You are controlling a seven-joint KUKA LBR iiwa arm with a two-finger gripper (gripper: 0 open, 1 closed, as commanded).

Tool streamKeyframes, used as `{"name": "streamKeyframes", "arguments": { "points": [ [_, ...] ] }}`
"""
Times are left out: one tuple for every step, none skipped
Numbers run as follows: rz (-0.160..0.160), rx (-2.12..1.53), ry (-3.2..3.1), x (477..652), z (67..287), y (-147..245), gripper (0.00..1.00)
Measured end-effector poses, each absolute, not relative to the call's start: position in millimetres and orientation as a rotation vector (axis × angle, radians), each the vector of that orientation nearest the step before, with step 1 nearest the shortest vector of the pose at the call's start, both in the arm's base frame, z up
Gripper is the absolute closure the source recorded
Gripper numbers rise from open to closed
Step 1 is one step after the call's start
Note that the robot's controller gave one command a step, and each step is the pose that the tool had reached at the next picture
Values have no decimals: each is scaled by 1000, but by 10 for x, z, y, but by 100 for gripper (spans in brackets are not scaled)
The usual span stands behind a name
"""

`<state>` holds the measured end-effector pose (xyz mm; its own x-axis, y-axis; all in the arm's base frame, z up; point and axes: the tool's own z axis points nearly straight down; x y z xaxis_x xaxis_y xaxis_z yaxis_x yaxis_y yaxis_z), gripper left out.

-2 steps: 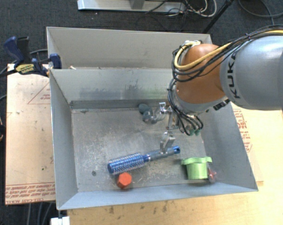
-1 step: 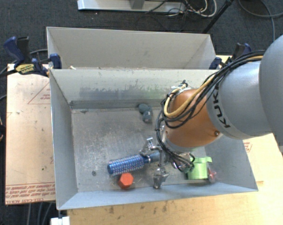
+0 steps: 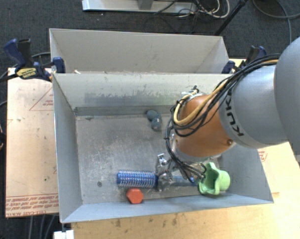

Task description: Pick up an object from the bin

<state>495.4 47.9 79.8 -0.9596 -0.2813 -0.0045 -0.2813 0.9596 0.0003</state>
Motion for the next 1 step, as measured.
{"name": "streamKeyframes", "arguments": {
  "points": [
    [0,-431,3101,5175,1885,464,100]
  ]
}}
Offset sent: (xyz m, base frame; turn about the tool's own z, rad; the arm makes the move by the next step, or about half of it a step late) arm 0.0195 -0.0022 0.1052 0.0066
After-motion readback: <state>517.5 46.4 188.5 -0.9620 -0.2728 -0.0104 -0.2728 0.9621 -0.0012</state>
